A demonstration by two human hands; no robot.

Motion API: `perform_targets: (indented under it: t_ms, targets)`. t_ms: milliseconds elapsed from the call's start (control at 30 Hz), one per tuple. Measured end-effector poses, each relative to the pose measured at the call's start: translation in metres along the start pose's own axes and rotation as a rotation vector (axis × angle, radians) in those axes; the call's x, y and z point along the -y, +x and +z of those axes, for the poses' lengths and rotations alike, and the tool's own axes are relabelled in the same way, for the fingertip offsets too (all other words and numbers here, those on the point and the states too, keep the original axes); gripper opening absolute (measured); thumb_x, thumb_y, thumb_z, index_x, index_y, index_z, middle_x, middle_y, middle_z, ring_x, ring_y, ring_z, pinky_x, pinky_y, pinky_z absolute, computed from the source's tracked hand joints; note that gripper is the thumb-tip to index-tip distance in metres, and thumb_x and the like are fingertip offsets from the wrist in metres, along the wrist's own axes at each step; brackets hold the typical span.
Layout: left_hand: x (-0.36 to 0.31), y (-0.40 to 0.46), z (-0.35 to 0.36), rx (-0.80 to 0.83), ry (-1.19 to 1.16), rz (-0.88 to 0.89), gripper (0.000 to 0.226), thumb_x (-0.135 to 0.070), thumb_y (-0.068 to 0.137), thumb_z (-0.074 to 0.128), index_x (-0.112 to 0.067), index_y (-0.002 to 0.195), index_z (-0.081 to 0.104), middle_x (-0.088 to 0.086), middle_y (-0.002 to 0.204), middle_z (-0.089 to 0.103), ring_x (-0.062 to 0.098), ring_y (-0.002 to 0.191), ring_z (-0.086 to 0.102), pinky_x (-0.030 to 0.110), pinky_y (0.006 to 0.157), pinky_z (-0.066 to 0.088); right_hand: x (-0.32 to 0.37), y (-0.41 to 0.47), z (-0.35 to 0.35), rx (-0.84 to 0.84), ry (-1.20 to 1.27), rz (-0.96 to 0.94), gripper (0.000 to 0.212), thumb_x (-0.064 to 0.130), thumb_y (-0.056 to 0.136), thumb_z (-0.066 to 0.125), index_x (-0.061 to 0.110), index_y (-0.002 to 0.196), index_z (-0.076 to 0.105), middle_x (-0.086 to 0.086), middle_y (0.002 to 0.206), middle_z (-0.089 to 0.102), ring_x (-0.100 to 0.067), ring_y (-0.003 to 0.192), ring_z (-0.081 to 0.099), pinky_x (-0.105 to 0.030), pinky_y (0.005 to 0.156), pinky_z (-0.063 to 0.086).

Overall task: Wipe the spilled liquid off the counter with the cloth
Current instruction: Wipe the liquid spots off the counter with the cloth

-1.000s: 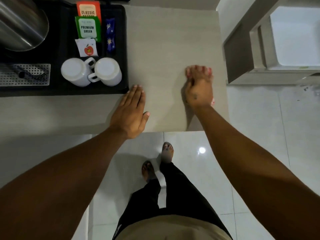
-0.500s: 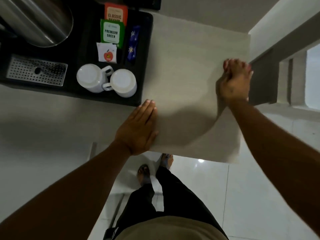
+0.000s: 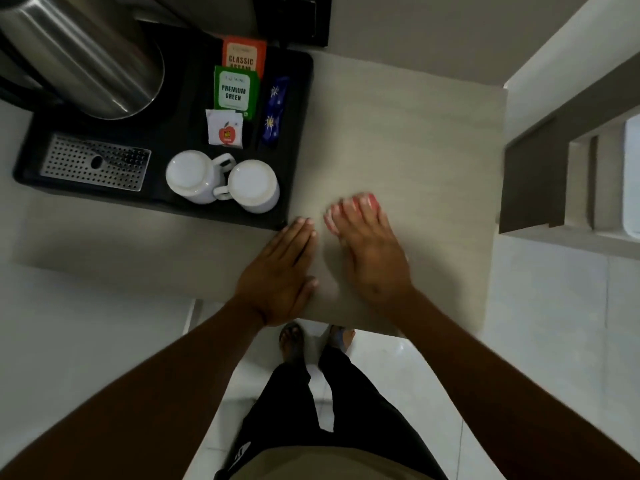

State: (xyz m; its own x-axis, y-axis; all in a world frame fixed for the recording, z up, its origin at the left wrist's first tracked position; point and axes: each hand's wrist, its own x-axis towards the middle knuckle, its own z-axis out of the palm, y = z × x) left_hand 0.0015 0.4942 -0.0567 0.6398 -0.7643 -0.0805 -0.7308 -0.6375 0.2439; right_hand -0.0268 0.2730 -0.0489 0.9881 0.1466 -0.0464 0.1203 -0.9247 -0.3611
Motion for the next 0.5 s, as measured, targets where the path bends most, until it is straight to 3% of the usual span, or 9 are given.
perform_targets:
  t_ms: [100,200,267,333,400,500]
  targets:
    - [-0.003,0.0,-0.003,0.021,-0.008,-0.008,0.076,-0.041,0.098,0.039,0.004,0.157,0.021,0.026,0.167,0.017,0.036,0.158,0.01,0.047,0.128,0.011,-0.024,-0.09,0.002,0.001,-0.016,-0.019,0.064,0.022,0.095,0.039,0.027,0.157,0.025,-0.002,0.166,0.023,-0.032,0.155,0.009,-0.054,0.124,0.014]
    - [-0.005,0.001,-0.007,0.036,-0.004,-0.024,0.077,-0.04,0.097,0.039,0.004,0.157,0.021,0.026,0.167,0.018,0.036,0.158,0.011,0.048,0.128,0.013,-0.058,-0.106,-0.02,-0.052,0.056,0.289,0.061,0.024,0.095,0.036,0.029,0.155,0.029,-0.004,0.165,0.026,-0.033,0.154,0.01,-0.057,0.123,0.015]
    - [-0.019,-0.005,-0.012,0.027,-0.011,0.075,0.075,-0.04,0.099,0.039,0.004,0.158,0.02,0.025,0.168,0.016,0.035,0.158,0.009,0.049,0.128,0.013,-0.058,-0.109,-0.041,-0.194,0.013,0.513,0.056,0.024,0.097,0.036,0.025,0.153,0.033,-0.007,0.164,0.03,-0.035,0.154,0.013,-0.052,0.125,0.011]
    - [-0.018,-0.002,-0.011,0.03,-0.001,0.056,0.075,-0.04,0.101,0.037,0.003,0.159,0.017,0.023,0.169,0.013,0.034,0.159,0.007,0.047,0.129,0.01,-0.05,-0.074,-0.044,-0.23,0.052,0.575,0.054,0.018,0.095,0.044,0.022,0.149,0.042,-0.009,0.161,0.035,-0.037,0.152,0.019,-0.05,0.126,0.012]
    - [-0.015,-0.002,-0.01,0.039,0.03,0.025,0.075,-0.043,0.101,0.034,0.002,0.159,0.016,0.022,0.17,0.012,0.032,0.159,0.006,0.046,0.129,0.009,-0.024,-0.046,-0.036,-0.235,0.087,0.503,0.055,0.011,0.089,0.051,0.017,0.144,0.05,-0.012,0.157,0.042,-0.04,0.148,0.027,-0.052,0.123,0.022]
    - [-0.008,-0.003,-0.005,0.067,0.026,-0.046,0.075,-0.045,0.102,0.029,0.001,0.159,0.015,0.021,0.17,0.01,0.032,0.159,0.005,0.048,0.128,0.011,0.034,-0.041,0.0,-0.17,0.068,0.297,0.06,0.007,0.09,0.051,0.016,0.149,0.044,-0.012,0.159,0.039,-0.038,0.151,0.022,-0.051,0.125,0.017]
